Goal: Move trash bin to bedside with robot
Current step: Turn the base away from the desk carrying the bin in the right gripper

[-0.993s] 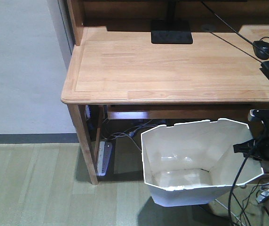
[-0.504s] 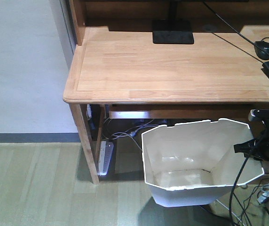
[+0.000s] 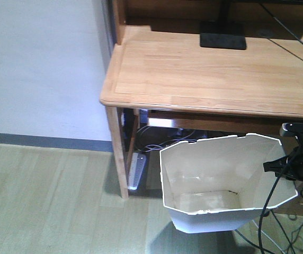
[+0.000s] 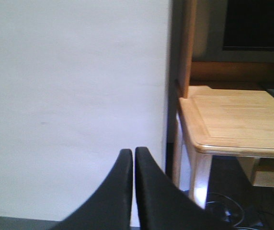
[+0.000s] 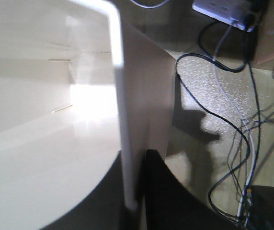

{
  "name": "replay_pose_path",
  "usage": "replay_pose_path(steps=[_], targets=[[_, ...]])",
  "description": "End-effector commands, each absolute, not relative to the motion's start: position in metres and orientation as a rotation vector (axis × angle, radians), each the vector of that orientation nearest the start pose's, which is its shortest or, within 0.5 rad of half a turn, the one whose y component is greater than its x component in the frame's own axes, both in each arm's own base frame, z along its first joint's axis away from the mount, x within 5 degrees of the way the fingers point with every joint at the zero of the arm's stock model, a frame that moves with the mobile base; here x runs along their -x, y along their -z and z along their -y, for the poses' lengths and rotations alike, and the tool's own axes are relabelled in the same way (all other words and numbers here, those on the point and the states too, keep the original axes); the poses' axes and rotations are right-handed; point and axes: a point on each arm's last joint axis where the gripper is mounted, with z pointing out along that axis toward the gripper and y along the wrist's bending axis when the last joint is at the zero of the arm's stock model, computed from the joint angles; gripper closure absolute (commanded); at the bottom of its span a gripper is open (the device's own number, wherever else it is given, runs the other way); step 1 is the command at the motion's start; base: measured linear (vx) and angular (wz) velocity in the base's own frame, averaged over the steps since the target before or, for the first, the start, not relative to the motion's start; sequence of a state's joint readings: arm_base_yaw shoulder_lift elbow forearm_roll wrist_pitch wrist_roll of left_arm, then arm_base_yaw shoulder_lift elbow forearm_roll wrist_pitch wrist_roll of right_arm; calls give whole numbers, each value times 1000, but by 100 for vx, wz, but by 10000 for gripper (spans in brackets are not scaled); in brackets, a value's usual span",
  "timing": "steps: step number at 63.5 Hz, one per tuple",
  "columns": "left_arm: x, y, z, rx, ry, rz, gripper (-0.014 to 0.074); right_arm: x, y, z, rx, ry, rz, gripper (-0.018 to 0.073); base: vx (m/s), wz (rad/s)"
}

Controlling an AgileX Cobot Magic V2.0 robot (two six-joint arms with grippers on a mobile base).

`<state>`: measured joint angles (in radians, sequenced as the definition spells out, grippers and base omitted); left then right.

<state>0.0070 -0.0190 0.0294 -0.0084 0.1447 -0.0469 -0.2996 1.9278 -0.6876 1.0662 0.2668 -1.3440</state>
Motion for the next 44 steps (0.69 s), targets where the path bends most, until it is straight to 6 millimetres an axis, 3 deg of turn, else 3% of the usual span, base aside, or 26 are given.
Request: replay_pose_path(steps=[1, 20, 44], targets=[[-57, -189, 0, 60, 55, -1584, 602, -283, -92, 58, -20, -304, -2713, 565, -7, 30], [-57, -189, 0, 60, 55, -1584, 602, -283, -92, 58, -20, -304, -2713, 565, -6, 41], [-57, -189, 0, 60, 55, -1584, 602, -283, -92, 58, -20, -303, -2713, 565, -4, 65]])
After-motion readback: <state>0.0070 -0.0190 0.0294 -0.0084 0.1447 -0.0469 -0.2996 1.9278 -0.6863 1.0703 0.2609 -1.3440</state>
